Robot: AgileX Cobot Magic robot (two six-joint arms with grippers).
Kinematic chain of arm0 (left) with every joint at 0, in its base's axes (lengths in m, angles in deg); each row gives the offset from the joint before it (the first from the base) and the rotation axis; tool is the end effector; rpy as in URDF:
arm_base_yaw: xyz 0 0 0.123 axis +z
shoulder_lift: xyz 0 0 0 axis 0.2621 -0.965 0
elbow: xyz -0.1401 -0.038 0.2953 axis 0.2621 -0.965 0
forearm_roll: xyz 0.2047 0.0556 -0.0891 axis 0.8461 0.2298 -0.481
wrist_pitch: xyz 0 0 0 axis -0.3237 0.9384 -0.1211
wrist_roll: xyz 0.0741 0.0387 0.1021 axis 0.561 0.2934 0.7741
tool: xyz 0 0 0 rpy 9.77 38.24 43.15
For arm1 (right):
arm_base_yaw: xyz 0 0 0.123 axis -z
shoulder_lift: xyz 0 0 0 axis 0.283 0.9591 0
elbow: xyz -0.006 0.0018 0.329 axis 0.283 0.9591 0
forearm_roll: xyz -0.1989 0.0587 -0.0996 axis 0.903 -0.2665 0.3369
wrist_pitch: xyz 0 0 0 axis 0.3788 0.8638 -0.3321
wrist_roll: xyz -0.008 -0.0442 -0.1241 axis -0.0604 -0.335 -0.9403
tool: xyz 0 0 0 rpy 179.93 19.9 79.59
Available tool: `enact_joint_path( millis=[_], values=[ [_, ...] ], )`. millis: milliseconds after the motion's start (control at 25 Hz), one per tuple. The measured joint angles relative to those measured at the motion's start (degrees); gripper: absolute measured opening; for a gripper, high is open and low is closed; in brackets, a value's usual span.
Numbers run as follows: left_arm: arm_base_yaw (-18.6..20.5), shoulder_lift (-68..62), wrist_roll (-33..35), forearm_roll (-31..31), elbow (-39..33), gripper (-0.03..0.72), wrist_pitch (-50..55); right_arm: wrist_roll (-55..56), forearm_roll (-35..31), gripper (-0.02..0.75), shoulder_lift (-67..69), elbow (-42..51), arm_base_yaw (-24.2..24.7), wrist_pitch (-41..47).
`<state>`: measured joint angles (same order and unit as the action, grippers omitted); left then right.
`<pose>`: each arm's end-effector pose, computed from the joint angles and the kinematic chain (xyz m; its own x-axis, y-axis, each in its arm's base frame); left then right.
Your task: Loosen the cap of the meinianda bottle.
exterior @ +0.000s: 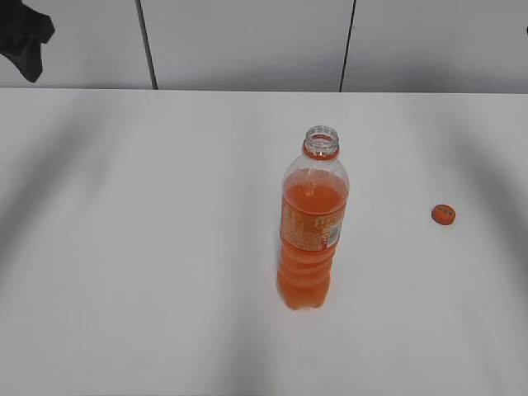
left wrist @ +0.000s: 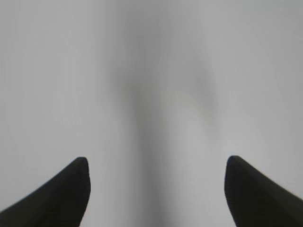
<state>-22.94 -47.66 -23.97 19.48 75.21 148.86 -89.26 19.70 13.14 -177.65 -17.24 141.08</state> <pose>0.3950 -0.0289 0.3269 -0.9220 0.1852 -0.3401 0.1234 0.9730 0.1952 0.3544 0.0070 0.3675 -0.8712 -0.2098 -0.4438 -0.1970 0.9775 -0.0753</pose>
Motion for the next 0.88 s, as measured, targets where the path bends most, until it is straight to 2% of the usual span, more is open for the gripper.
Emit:
enact_joint_path(
  millis=[200,360,520,880],
  values=[
    [3.8,1.6,0.8,-3.5,0.4,0.529,1.2,-0.6,1.0,0.565,-1.2,-1.6,0.0,1.9],
    [4.1,5.8,0.8,-5.2,-2.8,0.528,1.1,-0.6,-0.7,0.565,-4.1,1.3,0.0,2.0],
    [4.1,13.4,0.8,-6.1,-14.1,0.527,0.9,-0.6,-2.4,0.565,-10.5,10.0,0.0,1.9],
    [4.1,40.6,0.8,-7.3,-46.7,0.527,-5.0,-0.6,-2.5,0.565,-32.7,40.5,0.0,-0.7]
  ],
)
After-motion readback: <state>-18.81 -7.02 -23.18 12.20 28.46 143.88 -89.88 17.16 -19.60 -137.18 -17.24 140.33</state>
